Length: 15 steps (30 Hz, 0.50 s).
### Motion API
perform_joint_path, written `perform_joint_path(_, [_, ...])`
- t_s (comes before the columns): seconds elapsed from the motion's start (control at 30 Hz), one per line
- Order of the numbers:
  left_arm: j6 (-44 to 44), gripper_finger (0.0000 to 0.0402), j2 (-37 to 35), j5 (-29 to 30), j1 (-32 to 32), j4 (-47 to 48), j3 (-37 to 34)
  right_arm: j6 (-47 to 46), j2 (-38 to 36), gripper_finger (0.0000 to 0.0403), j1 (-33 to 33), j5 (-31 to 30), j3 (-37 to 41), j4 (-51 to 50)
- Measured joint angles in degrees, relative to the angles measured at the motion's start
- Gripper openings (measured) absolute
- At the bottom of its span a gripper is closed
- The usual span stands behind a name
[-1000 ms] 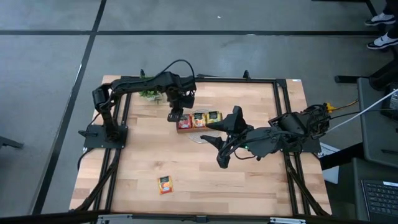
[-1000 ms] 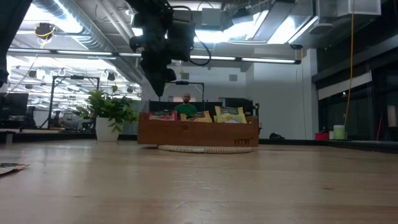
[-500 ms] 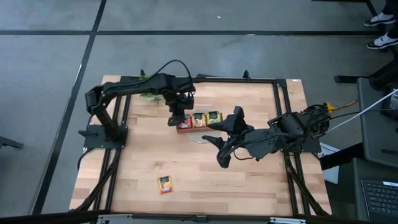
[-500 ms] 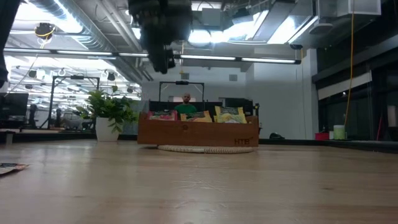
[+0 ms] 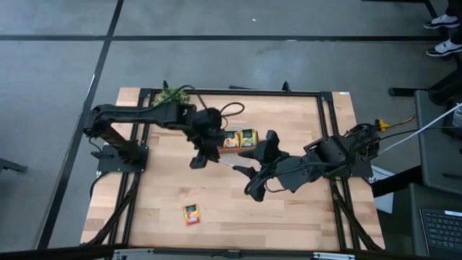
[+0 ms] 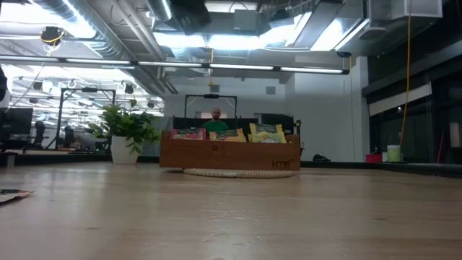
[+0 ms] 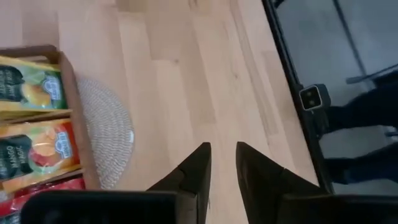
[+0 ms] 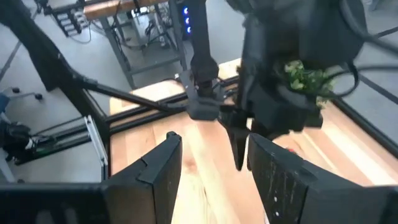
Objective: Pick & Place Tea
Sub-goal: Put the orange tea bag into the middle section of the wooden organizer
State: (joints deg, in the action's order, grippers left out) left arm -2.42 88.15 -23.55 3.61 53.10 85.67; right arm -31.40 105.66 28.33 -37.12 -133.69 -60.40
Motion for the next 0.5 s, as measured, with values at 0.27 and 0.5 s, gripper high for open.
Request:
perform_joint_path(0.27, [8.2,0.0069,-4.4,10.0,-10.3,-4.3,0.0,-3.6,2.1,0.0186,0.8,4.3,0.0,-3.1])
perform_joint_path(0.5, [16.3,0.0072,-7.5,13.0,-21.7,-18.1,-5.7,-6.1,5.0,0.0186,1.9,4.4,0.0,-5.1])
